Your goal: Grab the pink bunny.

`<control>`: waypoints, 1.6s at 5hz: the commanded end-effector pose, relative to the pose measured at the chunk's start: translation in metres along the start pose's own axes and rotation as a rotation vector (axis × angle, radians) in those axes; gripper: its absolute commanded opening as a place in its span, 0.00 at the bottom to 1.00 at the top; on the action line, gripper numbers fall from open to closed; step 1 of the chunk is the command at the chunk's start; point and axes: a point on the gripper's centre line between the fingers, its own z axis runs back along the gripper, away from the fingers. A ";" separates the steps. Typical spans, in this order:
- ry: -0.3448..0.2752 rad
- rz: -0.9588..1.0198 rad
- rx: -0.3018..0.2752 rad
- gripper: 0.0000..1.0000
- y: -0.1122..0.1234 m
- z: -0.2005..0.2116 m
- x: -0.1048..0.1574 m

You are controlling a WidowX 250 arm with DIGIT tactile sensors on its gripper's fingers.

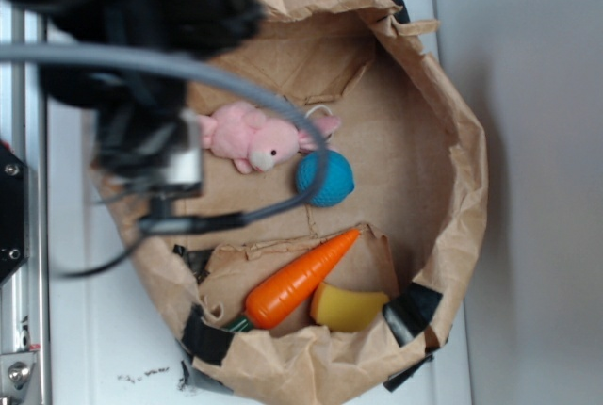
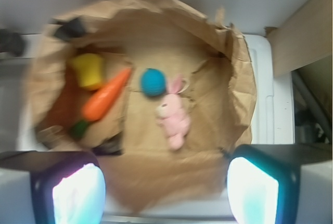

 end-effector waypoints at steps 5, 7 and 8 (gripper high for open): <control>-0.023 -0.153 -0.011 1.00 0.003 -0.086 -0.002; -0.070 -0.240 0.024 1.00 -0.006 -0.117 -0.002; -0.045 -0.238 0.056 1.00 -0.005 -0.130 0.002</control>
